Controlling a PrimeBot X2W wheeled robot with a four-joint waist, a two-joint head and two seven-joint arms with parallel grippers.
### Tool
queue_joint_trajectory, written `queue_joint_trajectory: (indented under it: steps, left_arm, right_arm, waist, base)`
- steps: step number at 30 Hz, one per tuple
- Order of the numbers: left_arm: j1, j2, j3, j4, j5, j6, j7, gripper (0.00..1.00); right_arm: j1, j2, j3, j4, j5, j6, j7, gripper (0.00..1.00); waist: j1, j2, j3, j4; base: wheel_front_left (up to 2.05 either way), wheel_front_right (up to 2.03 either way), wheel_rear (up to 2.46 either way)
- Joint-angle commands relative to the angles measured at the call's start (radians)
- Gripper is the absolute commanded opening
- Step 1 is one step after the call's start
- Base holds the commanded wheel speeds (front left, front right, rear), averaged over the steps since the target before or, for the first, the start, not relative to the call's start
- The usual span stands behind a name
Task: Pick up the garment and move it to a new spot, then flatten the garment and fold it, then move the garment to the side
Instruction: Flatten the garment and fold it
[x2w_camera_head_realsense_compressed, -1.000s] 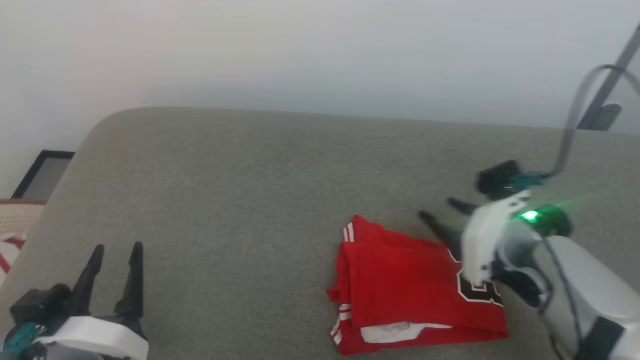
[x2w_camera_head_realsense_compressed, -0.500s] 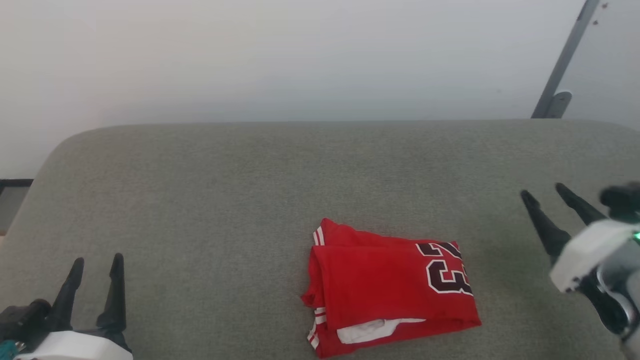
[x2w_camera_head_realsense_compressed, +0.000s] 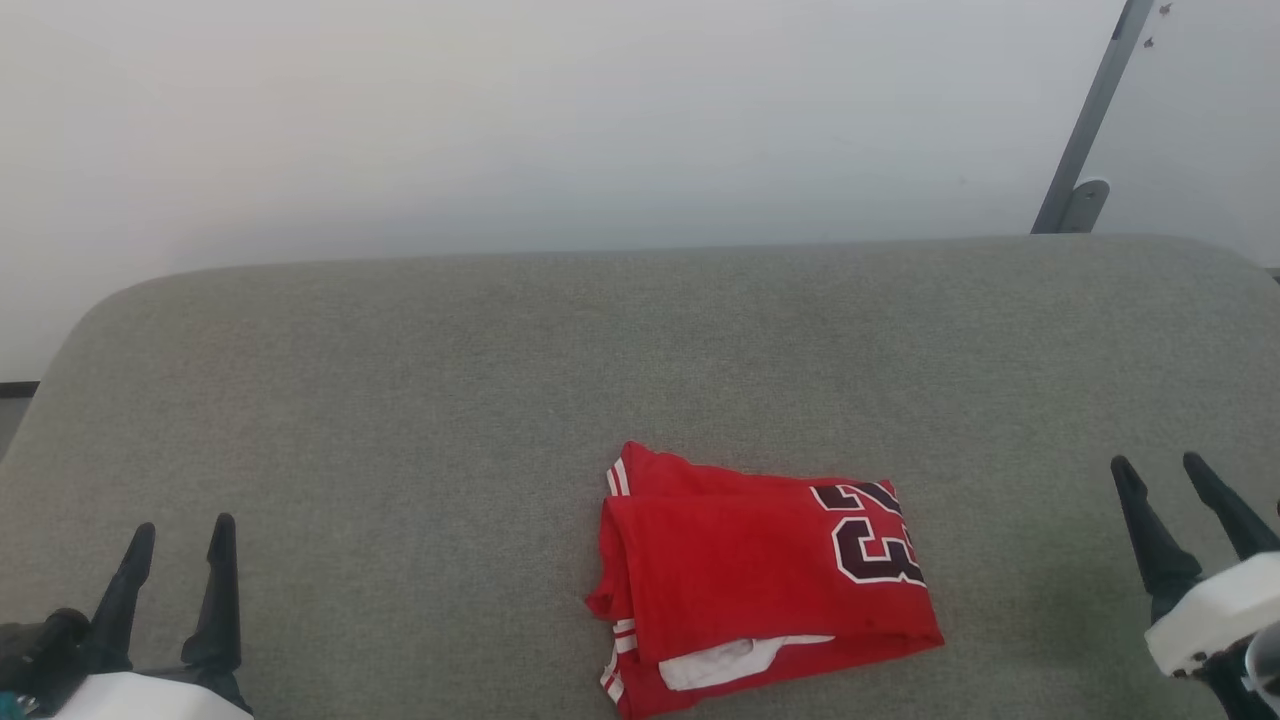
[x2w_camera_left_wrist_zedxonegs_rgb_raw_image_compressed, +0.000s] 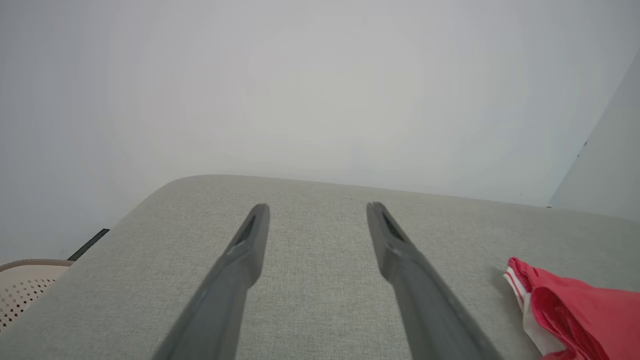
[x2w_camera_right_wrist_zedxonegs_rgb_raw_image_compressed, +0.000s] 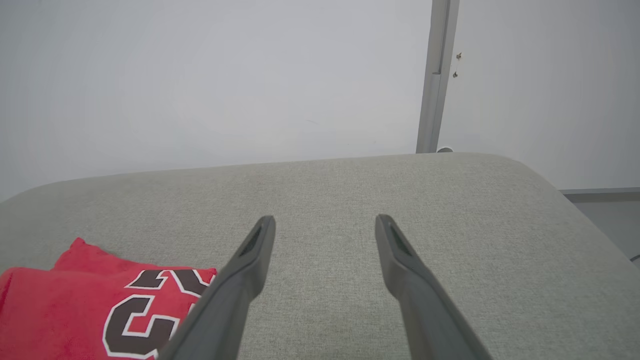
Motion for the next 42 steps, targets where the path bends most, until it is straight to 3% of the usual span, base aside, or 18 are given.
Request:
queue_joint_trajectory:
  steps: [1, 15, 42]
  left_arm:
    - [0.014, -0.002, 0.006, -0.004, 0.013, -0.004, -0.004, 1.0]
    - [0.017, 0.003, 0.002, -0.008, 0.006, -0.005, -0.004, 1.0]
    - [0.028, 0.004, -0.016, -0.02, -0.013, 0.017, 0.009, 1.0]
  right_arm:
    - [0.016, 0.011, -0.009, -0.007, -0.005, -0.001, -0.011, 1.0]
    - [0.092, 0.067, -0.068, -0.057, -0.047, 0.0, -0.022, 1.0]
    - [0.11, 0.087, -0.059, -0.081, -0.06, -0.001, 0.011, 1.0]
  waist:
    - [0.0, -0.0001, -0.001, 0.0]
    - [0.0, -0.0001, -0.009, 0.003]
    - [0.0, -0.0001, -0.012, 0.006]
  base:
    - [0.0, 0.0, 0.0]
    - [0.0, 0.0, 0.0]
    - [0.0, 0.0, 0.0]
